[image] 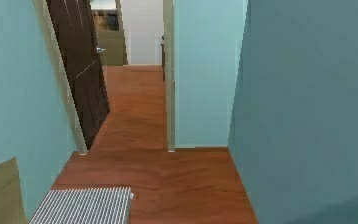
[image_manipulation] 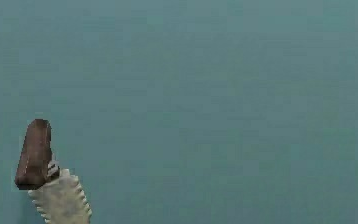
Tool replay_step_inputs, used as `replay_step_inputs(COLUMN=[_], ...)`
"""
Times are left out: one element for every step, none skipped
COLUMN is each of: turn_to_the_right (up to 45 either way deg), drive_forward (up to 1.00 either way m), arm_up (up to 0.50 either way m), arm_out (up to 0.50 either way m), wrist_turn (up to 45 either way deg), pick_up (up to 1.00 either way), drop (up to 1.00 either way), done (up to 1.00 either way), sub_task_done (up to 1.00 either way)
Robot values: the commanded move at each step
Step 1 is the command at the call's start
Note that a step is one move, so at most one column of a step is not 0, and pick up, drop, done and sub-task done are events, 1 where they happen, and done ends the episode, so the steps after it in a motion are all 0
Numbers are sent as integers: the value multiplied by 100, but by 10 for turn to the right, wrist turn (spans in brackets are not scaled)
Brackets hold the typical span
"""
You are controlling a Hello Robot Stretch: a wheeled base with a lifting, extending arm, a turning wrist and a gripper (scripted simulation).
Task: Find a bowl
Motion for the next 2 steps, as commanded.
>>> replay_step_inputs(turn_to_the_right=[0,-270], drive_forward=[90,0], arm_up=[0,0], arm_out=[0,0], wrist_turn=[0,0], pick_up=[0,0], drop=[0,0], done=[0,0], sub_task_done=[0,0])
